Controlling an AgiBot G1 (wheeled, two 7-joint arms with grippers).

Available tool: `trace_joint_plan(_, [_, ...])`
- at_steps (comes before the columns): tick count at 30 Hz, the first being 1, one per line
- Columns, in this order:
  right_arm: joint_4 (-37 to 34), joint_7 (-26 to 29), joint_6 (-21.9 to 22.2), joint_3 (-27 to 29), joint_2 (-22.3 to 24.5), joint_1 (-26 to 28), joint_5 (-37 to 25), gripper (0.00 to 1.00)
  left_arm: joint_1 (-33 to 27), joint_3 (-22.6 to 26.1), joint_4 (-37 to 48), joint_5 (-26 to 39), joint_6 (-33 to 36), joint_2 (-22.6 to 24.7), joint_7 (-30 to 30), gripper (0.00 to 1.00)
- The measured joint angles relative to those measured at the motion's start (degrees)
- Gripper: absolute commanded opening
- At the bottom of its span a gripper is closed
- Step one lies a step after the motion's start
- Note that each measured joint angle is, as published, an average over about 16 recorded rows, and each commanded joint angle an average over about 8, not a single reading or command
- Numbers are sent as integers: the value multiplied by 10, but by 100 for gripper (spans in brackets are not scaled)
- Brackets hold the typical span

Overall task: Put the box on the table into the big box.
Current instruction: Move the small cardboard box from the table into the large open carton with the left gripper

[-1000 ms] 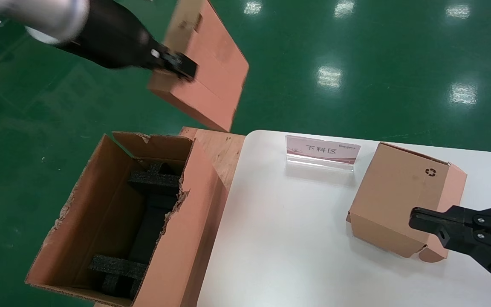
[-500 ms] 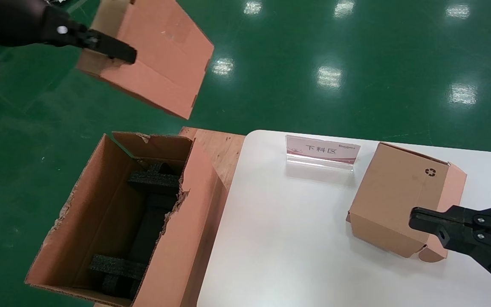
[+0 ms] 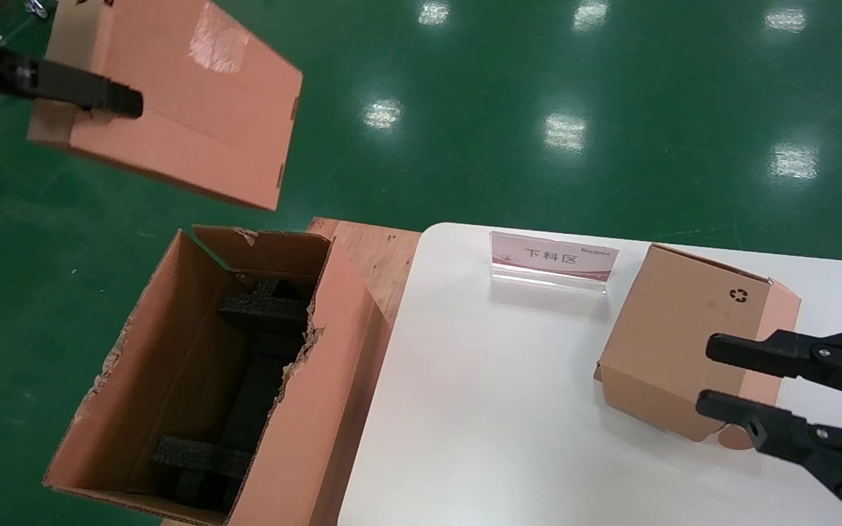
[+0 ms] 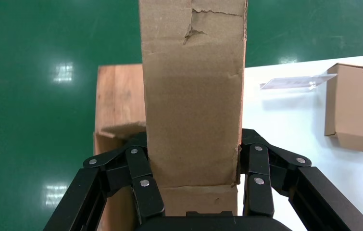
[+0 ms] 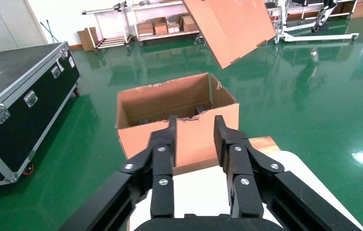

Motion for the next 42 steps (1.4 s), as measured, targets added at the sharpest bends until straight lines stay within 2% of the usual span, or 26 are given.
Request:
trace_joint_plan(8, [0,0,0,0,0,0,0,100,-38,79,-1,-15,0,-8,-4,0])
trace_joint_plan(15, [0,0,0,0,0,0,0,100,-73,180,-2,-29,1,11,-13,0])
trace_joint_plan(20, [0,0,0,0,0,0,0,100,-105,279,-1,-44,1,38,-29,0])
trace_joint_plan(33, [0,0,0,0,0,0,0,100,-212,605,31,-145,1,158,-86,0])
trace_joint_plan(37, [0,0,0,0,0,0,0,100,-237,677,51,-182,-1,189,-95,0])
trace_joint_plan(42, [0,0,0,0,0,0,0,100,-255,729,77,-216,-7,207,-98,0])
